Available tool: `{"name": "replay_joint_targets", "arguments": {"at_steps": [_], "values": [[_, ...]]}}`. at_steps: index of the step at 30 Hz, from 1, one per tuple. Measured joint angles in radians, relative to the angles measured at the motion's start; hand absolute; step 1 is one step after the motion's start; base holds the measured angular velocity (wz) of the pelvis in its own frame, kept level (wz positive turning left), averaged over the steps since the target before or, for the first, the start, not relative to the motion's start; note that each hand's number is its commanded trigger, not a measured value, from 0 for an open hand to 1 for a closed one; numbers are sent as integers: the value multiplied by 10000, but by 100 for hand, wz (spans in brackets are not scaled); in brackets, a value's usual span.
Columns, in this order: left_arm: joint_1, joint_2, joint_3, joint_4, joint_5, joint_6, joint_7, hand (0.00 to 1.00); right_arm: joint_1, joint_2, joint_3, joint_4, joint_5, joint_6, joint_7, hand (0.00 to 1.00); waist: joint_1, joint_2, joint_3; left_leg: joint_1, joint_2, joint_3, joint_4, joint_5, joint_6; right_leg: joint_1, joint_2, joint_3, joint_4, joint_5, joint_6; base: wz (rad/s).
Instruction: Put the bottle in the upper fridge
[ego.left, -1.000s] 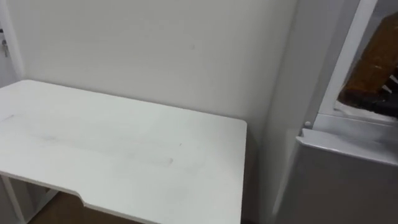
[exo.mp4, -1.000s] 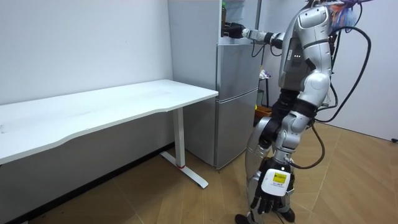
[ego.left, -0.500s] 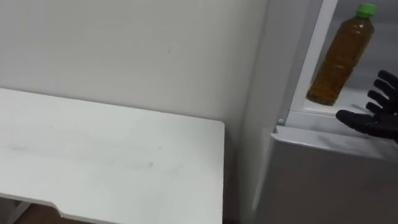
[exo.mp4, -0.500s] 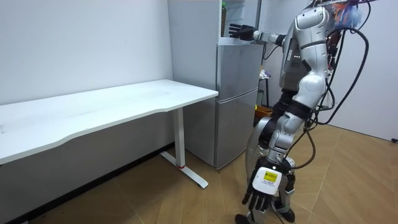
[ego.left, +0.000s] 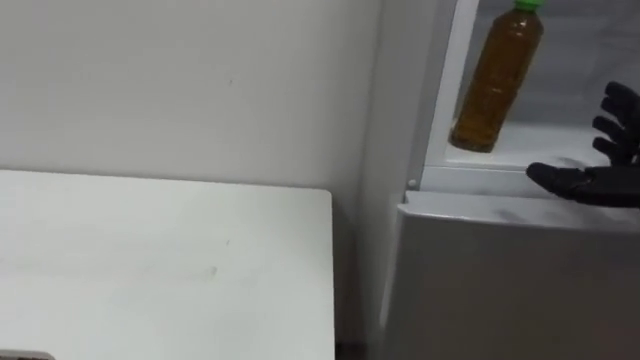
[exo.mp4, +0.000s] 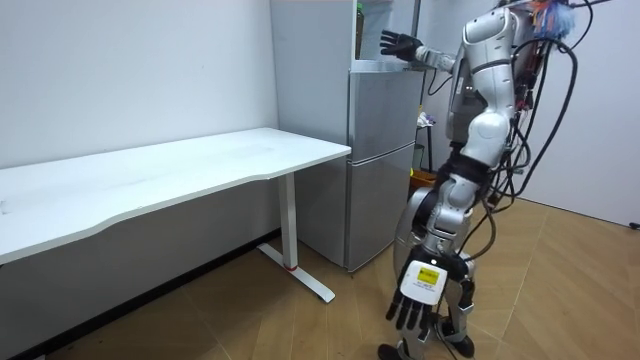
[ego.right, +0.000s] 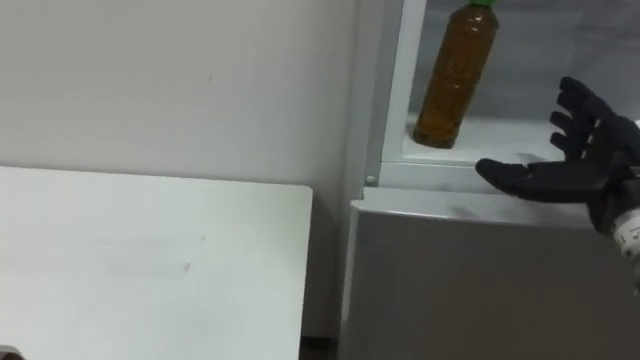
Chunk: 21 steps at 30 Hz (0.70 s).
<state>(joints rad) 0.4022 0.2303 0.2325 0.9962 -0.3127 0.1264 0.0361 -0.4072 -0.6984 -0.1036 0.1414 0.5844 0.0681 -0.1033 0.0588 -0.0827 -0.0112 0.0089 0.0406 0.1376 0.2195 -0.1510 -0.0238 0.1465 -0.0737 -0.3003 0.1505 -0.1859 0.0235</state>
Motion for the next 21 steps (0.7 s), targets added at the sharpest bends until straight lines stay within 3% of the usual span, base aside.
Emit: {"name": "replay_joint_targets", "arguments": {"at_steps": [6,11,17,19,21], "values": [[-219,-121,-8,57,8,-235,49,0,844,151,-49,-1613,-109,-13,-941,0,2,-204,138,193,9,177,-226,3,-15,-1,2,207,14,-8,13,-10],[-311,-213,-209,64,12,-271,57,0,1239,810,-119,-2714,-847,-29,-1343,0,-56,-176,163,191,15,262,-272,-1,-12,-49,-5,254,38,-7,13,-5],[-445,-327,-209,217,19,-587,49,0,2096,1593,-585,-4331,-811,-162,-1379,0,-116,-19,161,158,7,245,-304,-1,-13,-104,-7,230,23,-7,14,0],[-412,-352,-210,525,15,-661,31,0,2513,2066,-862,-4735,-508,-291,-1376,0,-210,65,99,203,10,255,-307,-8,-12,-75,-8,235,27,-7,15,0],[-350,-438,-213,602,-4,-662,-9,0,2826,2251,-930,-4984,-46,-347,-1357,0,-286,159,81,210,8,285,-305,-19,-6,-77,-15,256,31,-6,16,-4]]}}
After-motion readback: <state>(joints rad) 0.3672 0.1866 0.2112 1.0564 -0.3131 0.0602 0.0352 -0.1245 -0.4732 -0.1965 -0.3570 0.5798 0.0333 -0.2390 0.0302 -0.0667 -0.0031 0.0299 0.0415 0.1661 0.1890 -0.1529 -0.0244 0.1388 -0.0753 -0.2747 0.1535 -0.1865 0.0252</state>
